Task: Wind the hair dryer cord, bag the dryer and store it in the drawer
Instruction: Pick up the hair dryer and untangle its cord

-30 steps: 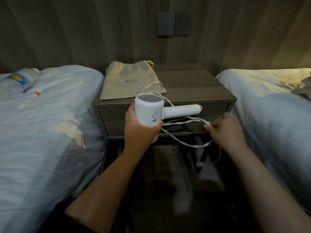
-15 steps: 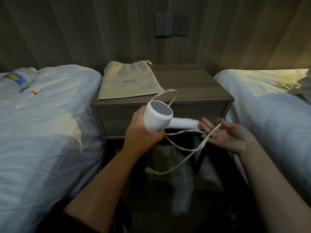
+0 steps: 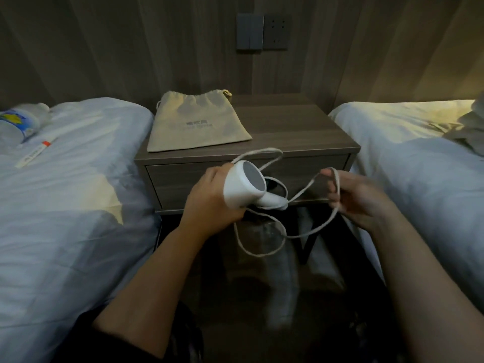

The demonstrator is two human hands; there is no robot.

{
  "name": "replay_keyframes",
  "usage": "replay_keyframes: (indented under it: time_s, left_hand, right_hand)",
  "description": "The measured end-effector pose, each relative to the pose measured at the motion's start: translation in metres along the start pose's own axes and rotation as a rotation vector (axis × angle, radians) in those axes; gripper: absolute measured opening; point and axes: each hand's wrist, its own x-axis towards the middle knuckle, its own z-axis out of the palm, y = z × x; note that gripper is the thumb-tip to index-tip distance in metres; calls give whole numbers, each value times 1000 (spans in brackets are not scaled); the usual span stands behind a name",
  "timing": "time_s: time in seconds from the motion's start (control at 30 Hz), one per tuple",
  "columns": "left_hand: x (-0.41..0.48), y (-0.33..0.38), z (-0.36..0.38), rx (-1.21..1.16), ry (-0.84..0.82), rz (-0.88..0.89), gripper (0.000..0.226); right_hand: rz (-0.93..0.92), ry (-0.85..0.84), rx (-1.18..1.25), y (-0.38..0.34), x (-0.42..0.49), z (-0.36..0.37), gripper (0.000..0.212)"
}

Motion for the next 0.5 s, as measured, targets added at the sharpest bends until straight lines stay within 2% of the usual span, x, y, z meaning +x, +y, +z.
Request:
replay_keyframes:
  time_s: [0.03,0.07,0.13,0.17,0.2,0.27,0.33,0.4,0.43,0.5]
  left_hand:
    - [0,-1,-1,-56,13,-48,83]
    - [2,-1,-3,-98,13,-110,84]
    - [5,-4,-6,-94,-19,-191,84]
    - [7,-7,-6,-56,-27,-179,85]
    - [7,-8,-6,-18,-28,-149,86]
    - [6,-9,-5,34,-21,-80,87]
    - [5,-10,-3,68,-7,-57,86]
    - [5,-9,-3,2,0,-114,86]
    - [6,-8,-4,-80,3,-170,86]
    - [8,-4,-6,-259,3,-313,84]
  right_hand:
    - [-2,4,-7,-1,2,-5,25]
    - [35,-57,88,-2,4,-9,29]
    - [188,-387,368,-6,3,-15,40]
    - [219,-534,402,-7,2,-18,43]
    - [210,-615,314,-7,1,-20,44]
    - [152,-573,-25,-8,-7,-18,51]
    - [135,-520,-177,-10,-16,-15,46]
    - [119,-442,-342,-13,-16,-17,25]
    - [107,-370,-527,-14,-17,-17,17]
    - [138,-257,-878,-10,-12,-21,20]
